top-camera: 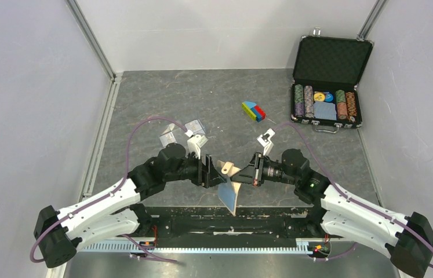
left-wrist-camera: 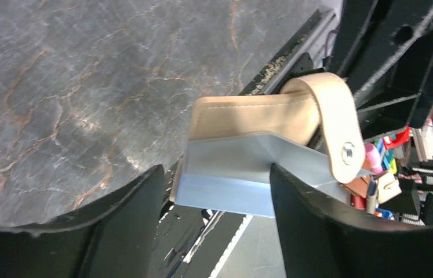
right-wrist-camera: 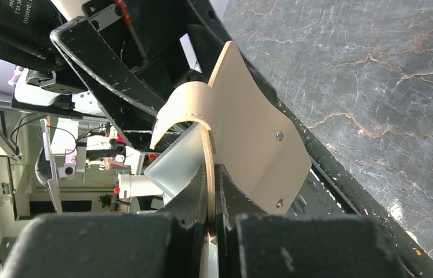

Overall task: Put the credit cards into the card holder
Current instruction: Open the card holder at the center of the board.

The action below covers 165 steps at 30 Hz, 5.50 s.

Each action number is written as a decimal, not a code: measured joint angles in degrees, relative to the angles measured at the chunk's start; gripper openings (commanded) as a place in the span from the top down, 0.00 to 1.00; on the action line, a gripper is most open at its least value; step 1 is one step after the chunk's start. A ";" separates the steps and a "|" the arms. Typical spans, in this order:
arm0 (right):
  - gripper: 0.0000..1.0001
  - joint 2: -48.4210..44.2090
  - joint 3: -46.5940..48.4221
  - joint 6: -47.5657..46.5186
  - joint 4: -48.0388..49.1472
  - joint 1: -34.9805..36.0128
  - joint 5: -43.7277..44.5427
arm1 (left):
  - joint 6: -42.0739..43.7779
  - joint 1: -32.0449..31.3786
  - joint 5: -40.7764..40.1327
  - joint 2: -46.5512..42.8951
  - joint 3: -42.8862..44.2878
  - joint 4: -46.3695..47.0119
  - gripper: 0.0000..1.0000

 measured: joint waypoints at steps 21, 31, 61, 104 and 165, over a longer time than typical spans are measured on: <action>1.00 2.21 0.42 -0.85 3.43 -0.26 -5.57 | 0.87 0.00 4.26 -5.20 -5.70 6.32 0.16; 0.99 2.25 0.68 -1.01 5.81 -0.37 -7.85 | -0.48 0.02 7.28 -6.91 -5.68 8.72 0.65; 0.02 1.77 12.79 -27.23 -20.00 -0.37 -5.38 | -0.63 -0.31 13.38 -3.41 1.92 -0.94 0.97; 0.03 5.99 11.58 -29.09 -20.92 -5.27 -5.31 | -6.08 -0.20 15.78 1.79 7.65 -15.82 0.98; 0.13 7.50 -13.92 -16.83 -6.10 -24.55 2.71 | -7.37 -0.20 -6.16 -1.42 8.41 -24.85 0.00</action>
